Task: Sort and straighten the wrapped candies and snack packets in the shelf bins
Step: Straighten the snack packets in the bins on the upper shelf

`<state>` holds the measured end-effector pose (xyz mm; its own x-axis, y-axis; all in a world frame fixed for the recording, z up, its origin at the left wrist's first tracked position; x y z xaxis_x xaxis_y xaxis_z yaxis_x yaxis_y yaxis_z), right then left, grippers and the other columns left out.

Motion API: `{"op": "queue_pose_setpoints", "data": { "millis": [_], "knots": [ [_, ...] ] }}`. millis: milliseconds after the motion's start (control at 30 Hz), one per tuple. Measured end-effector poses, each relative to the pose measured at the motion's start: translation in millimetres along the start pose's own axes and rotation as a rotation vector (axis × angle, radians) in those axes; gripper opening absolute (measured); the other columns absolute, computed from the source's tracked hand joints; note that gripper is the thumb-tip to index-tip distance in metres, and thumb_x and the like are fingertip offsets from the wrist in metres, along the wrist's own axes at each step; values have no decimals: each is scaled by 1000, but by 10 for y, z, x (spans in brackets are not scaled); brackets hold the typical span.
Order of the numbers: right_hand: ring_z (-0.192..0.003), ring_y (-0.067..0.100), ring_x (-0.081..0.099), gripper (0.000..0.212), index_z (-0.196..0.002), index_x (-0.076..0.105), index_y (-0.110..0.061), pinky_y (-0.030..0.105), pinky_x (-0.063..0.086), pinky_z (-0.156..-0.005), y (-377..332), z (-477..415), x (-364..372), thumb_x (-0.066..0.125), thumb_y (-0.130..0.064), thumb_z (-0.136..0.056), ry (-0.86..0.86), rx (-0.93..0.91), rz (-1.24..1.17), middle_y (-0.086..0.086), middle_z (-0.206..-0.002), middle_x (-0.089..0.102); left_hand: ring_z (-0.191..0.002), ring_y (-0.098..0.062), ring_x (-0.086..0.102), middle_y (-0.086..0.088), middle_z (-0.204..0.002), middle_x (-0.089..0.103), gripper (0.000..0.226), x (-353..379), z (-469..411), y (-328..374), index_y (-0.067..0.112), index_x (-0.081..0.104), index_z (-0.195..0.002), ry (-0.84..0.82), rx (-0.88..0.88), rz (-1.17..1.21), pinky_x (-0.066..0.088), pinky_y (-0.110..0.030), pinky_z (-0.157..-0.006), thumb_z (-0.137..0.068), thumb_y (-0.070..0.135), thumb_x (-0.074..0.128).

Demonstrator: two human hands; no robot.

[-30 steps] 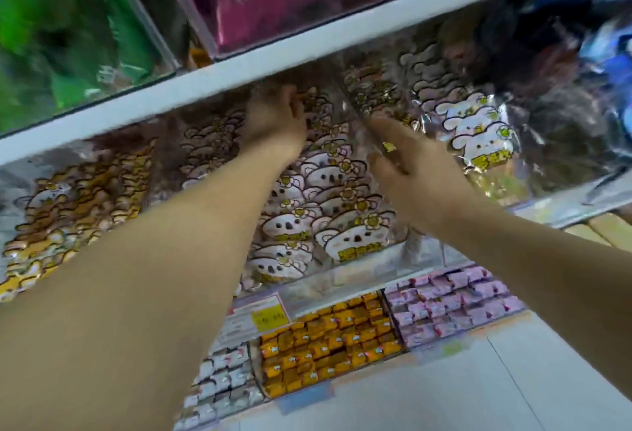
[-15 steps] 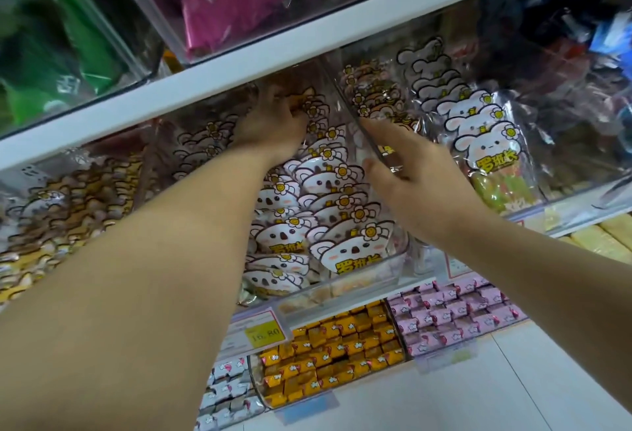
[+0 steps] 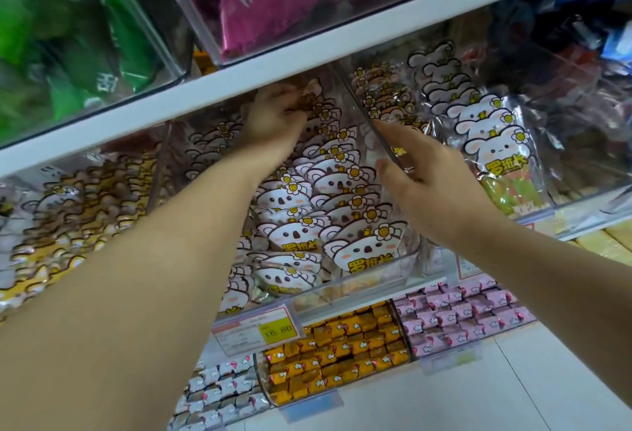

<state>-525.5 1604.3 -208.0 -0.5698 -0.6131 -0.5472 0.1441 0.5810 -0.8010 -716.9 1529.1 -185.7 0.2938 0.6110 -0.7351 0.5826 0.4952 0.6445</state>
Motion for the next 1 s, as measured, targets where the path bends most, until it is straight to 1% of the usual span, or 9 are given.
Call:
{"op": "queue_pose_setpoints", "data": {
  "millis": [167, 267, 300, 367, 433, 533, 667, 800, 1000],
  "knots": [
    [-61, -9, 44, 43, -137, 44, -30, 12, 37, -58, -5, 14, -4, 45, -22, -94, 16, 10, -24, -4, -102, 61, -118, -7, 34, 13, -128, 36, 51, -92, 348, 120, 16, 49, -134, 49, 78, 8, 30, 7, -75, -87, -1, 48],
    [-56, -11, 41, 43, -138, 43, -29, 6, 31, -52, -26, 23, -2, 44, -24, -95, 31, 0, 25, -4, -97, 58, -119, -13, 38, 6, -130, 36, 50, -226, 626, 227, 10, 48, -134, 54, 205, -36, 34, -10, -100, -86, -2, 48],
    [-58, -10, 41, 44, -139, 42, -29, 8, 32, -53, -31, 32, 3, 44, -24, -95, 36, 6, 46, -4, -97, 58, -115, -9, 42, 3, -130, 37, 49, -276, 728, 245, 9, 48, -134, 53, 245, -44, 36, -18, -102, -85, -2, 49],
    [-61, -6, 44, 43, -140, 40, -30, 9, 33, -54, -41, 55, 16, 45, -26, -97, 41, 22, 87, -5, -98, 58, -92, 11, 44, 5, -126, 36, 48, -376, 921, 264, 9, 49, -133, 42, 296, -70, 36, -3, -86, -87, -3, 50],
    [-80, 7, 56, 44, -139, 42, -26, 15, 43, -66, -76, 95, 27, 47, -25, -95, 74, 14, 148, 0, -112, 59, -78, 17, 44, 8, -122, 34, 47, -476, 1086, 235, 10, 50, -133, 31, 306, -58, 33, 2, -70, -88, -3, 50],
    [-120, 27, 46, 48, -136, 46, -16, 37, 36, -99, -265, 195, 62, 55, -19, -89, 176, -55, 289, 7, -135, 49, -95, 30, 33, 12, -118, 34, 44, -615, 1291, 154, 11, 50, -133, 27, 294, 8, 24, 9, -76, -91, -3, 50],
    [-122, 34, 44, 55, -135, 47, -12, 44, 28, -106, -702, 281, 346, 62, -25, -84, 126, -218, 453, 11, -135, 50, -103, 25, 32, 15, -117, 36, 44, -836, 1496, 74, 10, 49, -134, 3, 298, 75, 24, 7, -80, -92, -2, 48],
    [-117, 28, 47, 53, -134, 46, -13, 35, 36, -97, -1116, 276, 643, 65, -21, -85, 86, -212, 350, 7, -129, 52, -111, 10, 38, 22, -116, 36, 43, -1191, 1675, -36, 15, 50, -134, 58, 296, 154, 31, 0, -86, -92, 5, 46],
    [-82, 5, 48, 34, -105, 40, -24, 15, 34, -60, -1572, 353, 1088, 67, -24, -84, 131, -141, 64, -17, -89, 48, -111, 10, 41, 13, -119, 43, 41, -1789, 2004, -392, 14, 55, -129, 78, 335, 176, 31, -1, -90, -91, 4, 44]
  ]
}}
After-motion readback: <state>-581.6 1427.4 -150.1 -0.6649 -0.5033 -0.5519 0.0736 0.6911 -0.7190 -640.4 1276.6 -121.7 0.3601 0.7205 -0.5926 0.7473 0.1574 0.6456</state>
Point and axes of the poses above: each hand's wrist, its own z-axis away from the middle knuckle, its own x-axis out of the palm, y = z × x, the point moved 4 cm from there along -z, towards the middle knuckle
